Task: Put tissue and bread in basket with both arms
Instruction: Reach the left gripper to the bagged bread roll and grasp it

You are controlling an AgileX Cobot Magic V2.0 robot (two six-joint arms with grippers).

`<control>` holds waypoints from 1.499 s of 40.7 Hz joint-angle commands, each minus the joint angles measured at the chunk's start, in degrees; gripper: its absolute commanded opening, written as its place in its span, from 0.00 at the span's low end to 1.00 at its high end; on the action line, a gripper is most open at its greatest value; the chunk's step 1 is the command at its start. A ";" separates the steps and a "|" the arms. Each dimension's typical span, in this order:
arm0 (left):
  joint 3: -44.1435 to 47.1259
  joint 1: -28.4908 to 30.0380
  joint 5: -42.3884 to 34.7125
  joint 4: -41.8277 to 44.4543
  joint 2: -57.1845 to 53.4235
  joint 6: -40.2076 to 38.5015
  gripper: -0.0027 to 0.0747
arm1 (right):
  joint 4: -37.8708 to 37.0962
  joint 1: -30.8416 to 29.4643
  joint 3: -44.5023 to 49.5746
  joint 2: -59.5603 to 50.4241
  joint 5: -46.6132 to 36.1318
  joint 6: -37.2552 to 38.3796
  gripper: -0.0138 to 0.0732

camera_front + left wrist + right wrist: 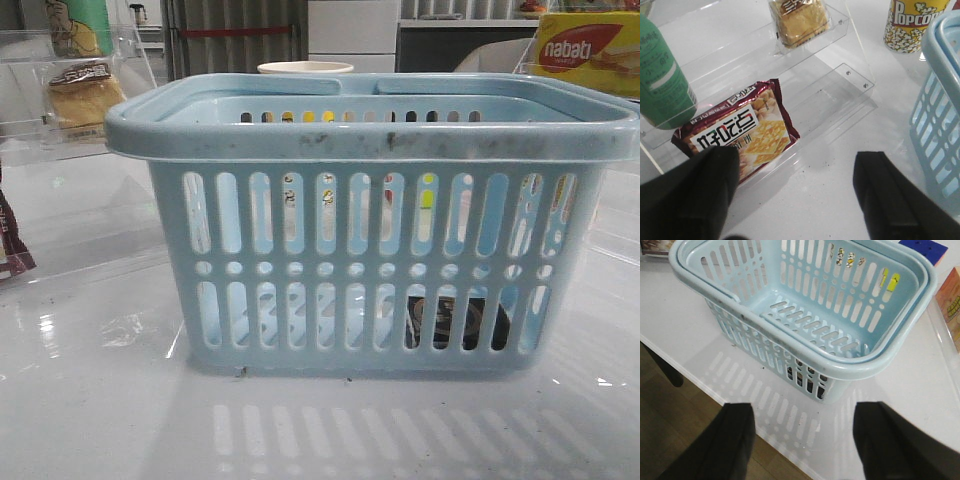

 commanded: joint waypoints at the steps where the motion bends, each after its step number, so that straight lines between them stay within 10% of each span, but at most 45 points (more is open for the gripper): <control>1: -5.17 -0.39 -2.80 -0.81 2.79 -0.50 0.76 | -0.19 0.08 -1.54 0.05 -3.89 -0.69 0.77; 36: -44.80 -0.26 -4.34 -1.43 49.22 -3.63 0.75 | -0.19 0.08 -1.54 0.05 -3.89 -0.69 0.77; 61: -54.27 -0.03 -7.64 -1.43 63.67 -3.63 0.74 | -0.19 0.08 -1.54 0.05 -3.89 -0.69 0.77</control>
